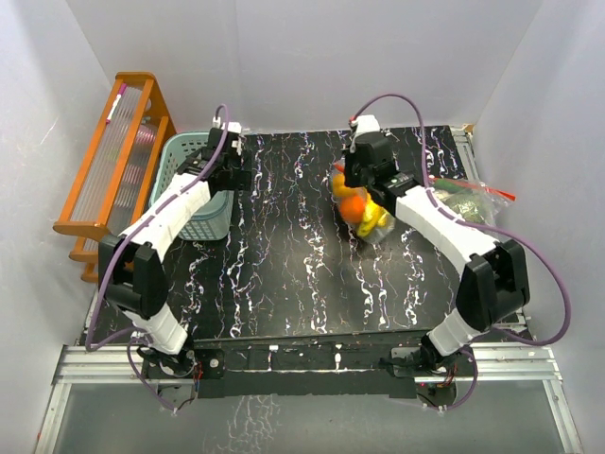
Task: Open the zip-top bag and remove the fake food
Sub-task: Adjust the zipper food storage bag at the center of the board.
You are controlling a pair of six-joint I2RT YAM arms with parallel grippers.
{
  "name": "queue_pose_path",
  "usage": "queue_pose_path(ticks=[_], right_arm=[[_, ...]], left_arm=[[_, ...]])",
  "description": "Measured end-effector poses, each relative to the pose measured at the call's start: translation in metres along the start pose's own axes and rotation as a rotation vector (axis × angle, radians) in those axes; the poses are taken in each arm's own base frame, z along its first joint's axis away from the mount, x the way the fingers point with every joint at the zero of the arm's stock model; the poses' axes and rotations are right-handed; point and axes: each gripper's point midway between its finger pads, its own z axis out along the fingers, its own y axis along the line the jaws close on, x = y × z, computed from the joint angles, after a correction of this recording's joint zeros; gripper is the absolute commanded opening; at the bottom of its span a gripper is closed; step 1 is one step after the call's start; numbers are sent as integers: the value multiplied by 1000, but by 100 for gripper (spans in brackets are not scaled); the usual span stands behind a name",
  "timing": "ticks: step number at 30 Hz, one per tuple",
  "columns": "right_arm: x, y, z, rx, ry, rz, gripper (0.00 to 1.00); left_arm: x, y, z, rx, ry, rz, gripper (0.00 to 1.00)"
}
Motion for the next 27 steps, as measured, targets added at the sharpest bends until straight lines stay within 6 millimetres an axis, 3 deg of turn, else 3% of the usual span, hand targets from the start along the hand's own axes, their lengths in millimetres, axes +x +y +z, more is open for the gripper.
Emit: queue_pose_path(ticks=[5,8,11,15,19,23,27], right_arm=[[-9,53,-41,-158,-81,-36,8],[1,54,-65,-207,-123,-10,8],[31,43,-73,-208,-114,18,8],[73,27,-68,-155,-50,35,8],[83,19,-64,-114,-36,49,8],[80,14,-64,-87,-53,57,8],[80,11,-70,-81,-66,59,8]], left_arm=[[-28,2,-37,36,-109,-51,76],[-48,-4,-65,110,-195,-99,78],[-62,-21,-80,218,-243,-134,79],[-68,-48,-67,331,-210,-136,79],[-73,-71,-37,397,-164,-120,79],[-51,-85,-23,466,-139,-118,84],[-7,-99,-16,562,-89,-132,86]])
